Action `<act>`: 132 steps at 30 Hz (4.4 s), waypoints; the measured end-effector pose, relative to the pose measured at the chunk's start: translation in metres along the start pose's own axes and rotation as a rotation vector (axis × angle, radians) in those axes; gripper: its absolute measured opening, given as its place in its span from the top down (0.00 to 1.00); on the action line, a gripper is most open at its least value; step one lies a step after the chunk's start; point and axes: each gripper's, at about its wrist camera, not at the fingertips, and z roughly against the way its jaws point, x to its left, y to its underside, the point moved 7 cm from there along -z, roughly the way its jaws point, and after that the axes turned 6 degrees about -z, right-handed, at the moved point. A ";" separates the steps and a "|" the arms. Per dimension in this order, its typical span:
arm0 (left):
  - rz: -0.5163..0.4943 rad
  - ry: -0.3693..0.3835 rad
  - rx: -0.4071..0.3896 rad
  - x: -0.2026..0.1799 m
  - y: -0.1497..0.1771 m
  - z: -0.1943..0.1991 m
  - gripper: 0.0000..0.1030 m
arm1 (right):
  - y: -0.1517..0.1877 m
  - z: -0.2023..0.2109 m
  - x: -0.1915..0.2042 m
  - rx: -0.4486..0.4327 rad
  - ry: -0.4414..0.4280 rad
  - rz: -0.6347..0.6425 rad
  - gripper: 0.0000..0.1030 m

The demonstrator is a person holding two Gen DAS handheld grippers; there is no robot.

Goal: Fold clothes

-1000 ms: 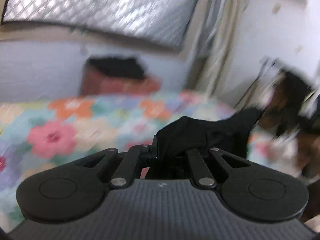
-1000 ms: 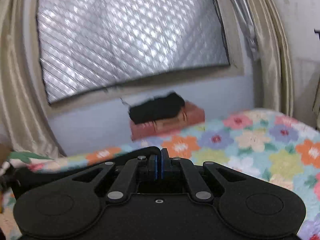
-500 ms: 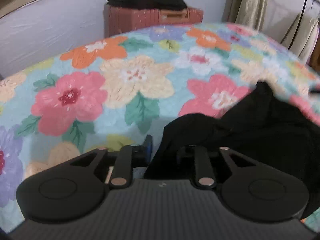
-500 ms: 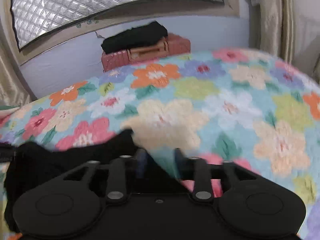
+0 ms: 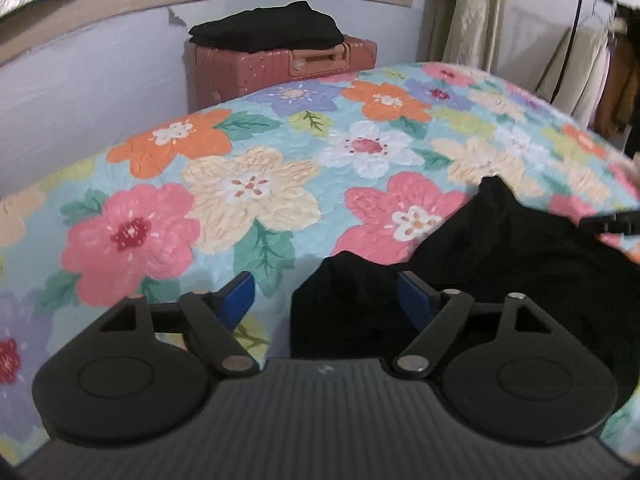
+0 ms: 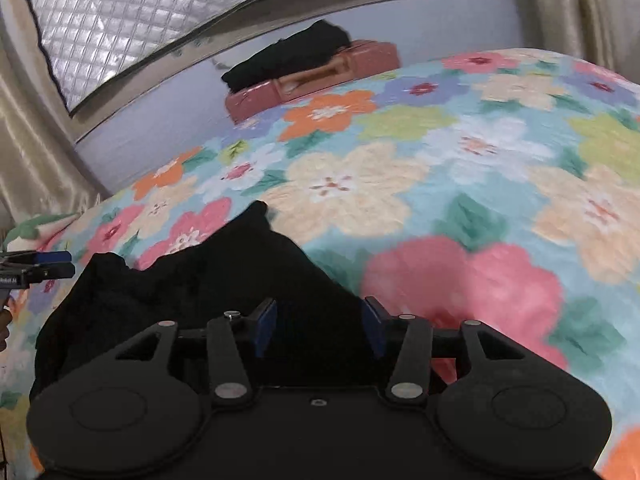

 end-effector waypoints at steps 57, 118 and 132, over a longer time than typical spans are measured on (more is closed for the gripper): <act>-0.184 -0.294 -0.281 0.003 -0.243 0.088 0.95 | -0.251 0.164 0.117 -0.261 -0.004 0.069 0.94; -0.031 0.212 -0.052 -0.192 0.041 0.055 0.95 | 0.066 0.266 -0.124 -0.250 1.076 0.022 0.92; -0.211 0.225 0.061 -0.216 0.052 0.071 0.44 | 0.080 0.249 -0.061 -0.285 0.839 -0.050 0.22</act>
